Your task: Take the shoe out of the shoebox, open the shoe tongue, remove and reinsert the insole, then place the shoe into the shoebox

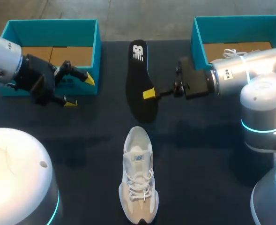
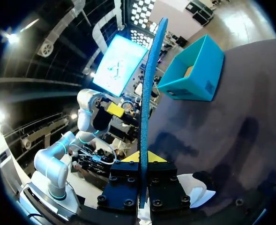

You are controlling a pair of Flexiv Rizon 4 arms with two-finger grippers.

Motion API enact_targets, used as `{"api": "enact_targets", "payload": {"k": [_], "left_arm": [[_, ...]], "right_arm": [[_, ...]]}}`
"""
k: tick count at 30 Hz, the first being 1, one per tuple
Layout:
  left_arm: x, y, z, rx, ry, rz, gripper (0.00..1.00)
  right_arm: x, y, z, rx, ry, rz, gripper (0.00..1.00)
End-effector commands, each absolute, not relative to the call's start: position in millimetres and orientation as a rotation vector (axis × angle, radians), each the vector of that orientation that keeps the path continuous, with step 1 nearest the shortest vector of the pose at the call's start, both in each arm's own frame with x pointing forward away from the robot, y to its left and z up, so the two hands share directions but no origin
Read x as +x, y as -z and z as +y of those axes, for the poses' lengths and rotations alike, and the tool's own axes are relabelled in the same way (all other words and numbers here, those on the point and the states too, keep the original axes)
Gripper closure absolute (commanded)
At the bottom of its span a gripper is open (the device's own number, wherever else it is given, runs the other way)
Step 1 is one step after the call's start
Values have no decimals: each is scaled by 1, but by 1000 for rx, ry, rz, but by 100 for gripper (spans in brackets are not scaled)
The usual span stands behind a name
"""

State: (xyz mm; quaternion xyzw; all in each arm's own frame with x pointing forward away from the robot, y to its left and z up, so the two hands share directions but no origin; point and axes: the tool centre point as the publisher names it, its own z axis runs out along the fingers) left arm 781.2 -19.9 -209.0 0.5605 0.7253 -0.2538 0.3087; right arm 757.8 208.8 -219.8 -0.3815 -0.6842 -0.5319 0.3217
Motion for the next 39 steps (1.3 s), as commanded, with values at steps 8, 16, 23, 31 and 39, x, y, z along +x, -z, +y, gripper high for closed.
{"api": "enact_targets", "payload": {"k": [8, 16, 23, 31, 39], "left_arm": [[780, 208, -20, 1486, 662, 1927, 0], [780, 208, -20, 1486, 662, 1927, 0], [775, 220, -29, 1532, 645, 2103, 0], [770, 248, -30, 1458, 653, 2358, 0], [762, 264, -33, 1328, 627, 2571, 0]], "right_arm": [[759, 220, 211, -1002, 1393, -1798, 100], [759, 220, 211, -1002, 1393, -1798, 100], [754, 229, 207, -949, 1506, -1818, 100], [751, 242, 201, -899, 1621, -1876, 100], [747, 252, 206, -854, 1672, -1909, 100]]}}
